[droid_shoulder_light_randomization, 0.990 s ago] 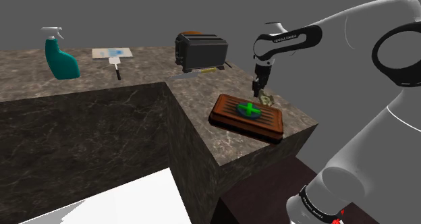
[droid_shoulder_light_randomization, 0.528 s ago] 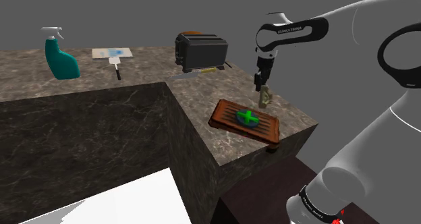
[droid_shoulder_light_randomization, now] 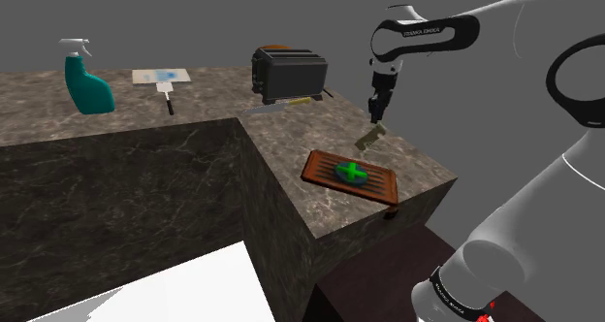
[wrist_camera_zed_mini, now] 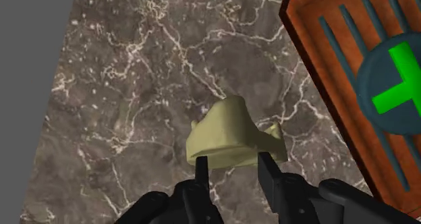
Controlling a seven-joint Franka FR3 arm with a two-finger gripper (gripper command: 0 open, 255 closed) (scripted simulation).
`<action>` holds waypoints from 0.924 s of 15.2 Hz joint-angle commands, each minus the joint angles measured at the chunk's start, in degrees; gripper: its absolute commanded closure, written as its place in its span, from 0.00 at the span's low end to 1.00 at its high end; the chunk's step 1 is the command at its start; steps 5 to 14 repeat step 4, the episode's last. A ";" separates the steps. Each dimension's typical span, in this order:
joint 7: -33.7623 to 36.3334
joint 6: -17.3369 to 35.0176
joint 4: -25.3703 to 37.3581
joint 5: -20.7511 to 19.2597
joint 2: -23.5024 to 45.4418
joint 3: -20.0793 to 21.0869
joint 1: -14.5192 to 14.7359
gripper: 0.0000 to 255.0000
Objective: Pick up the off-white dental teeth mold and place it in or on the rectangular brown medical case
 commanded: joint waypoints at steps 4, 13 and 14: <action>-11.43 12.59 -15.33 5.54 -11.93 -4.11 -0.40 0.00; -11.43 12.59 -15.33 5.54 -11.93 -4.11 -0.40 0.00; -11.43 12.59 -15.33 5.54 -11.93 -4.11 -0.40 0.00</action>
